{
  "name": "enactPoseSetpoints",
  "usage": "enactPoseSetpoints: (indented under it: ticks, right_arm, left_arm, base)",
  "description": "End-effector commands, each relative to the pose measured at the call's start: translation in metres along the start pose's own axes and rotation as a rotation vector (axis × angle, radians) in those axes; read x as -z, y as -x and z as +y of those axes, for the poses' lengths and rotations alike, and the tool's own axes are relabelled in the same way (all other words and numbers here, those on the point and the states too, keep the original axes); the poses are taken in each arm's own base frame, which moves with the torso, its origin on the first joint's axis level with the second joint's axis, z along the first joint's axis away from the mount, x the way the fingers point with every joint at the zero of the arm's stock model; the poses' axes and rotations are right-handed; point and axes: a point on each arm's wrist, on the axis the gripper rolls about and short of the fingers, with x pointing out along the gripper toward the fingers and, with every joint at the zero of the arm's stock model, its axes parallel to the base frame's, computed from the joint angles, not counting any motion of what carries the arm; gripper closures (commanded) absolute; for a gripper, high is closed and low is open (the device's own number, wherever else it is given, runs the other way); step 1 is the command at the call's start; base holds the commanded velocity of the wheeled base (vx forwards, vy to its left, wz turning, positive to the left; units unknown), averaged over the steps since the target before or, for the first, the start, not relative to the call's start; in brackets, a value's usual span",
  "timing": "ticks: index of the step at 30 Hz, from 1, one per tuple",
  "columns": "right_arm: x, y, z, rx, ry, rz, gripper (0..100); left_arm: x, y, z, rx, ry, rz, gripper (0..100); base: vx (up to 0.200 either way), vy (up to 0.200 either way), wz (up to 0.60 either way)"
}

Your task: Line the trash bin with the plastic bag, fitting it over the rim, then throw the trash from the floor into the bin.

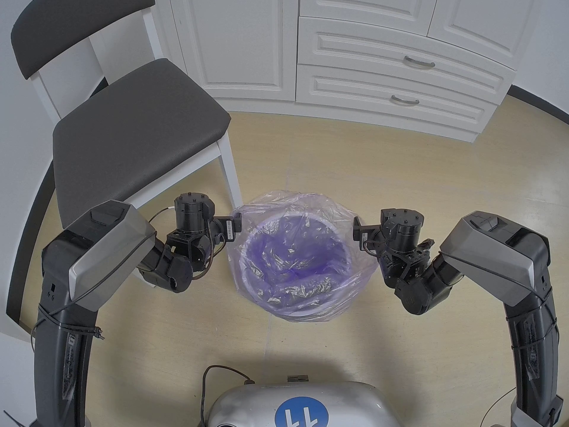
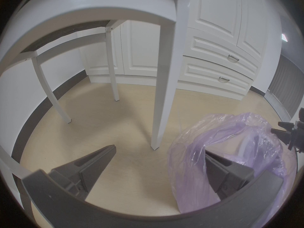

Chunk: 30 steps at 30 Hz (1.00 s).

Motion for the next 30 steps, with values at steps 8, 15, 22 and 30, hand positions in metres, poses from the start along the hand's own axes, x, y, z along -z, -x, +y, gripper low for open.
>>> enactPoseSetpoints:
  ticks: [8,15,22,30]
  right_arm:
    - [0.027,-0.009,0.002,0.005,0.029,0.054,0]
    - [0.024,-0.010,0.003,0.004,0.011,0.039,0]
    - [-0.045,0.037,0.004,-0.050,-0.055,-0.102,0]
    - [-0.048,0.077,-0.015,-0.110,0.067,0.019,0]
  left_arm:
    - [0.019,-0.004,0.008,-0.023,-0.026,0.097,0]
    - [0.018,0.005,0.012,-0.032,-0.045,0.173,0]
    - [-0.020,0.034,0.019,0.020,-0.027,0.123,0]
    - [-0.040,0.089,0.029,0.214,-0.105,0.170,0]
  base:
    - [0.000,0.000,0.00]
    - [0.000,0.000,0.00]
    - [0.000,0.000,0.00]
    - [0.000,0.000,0.00]
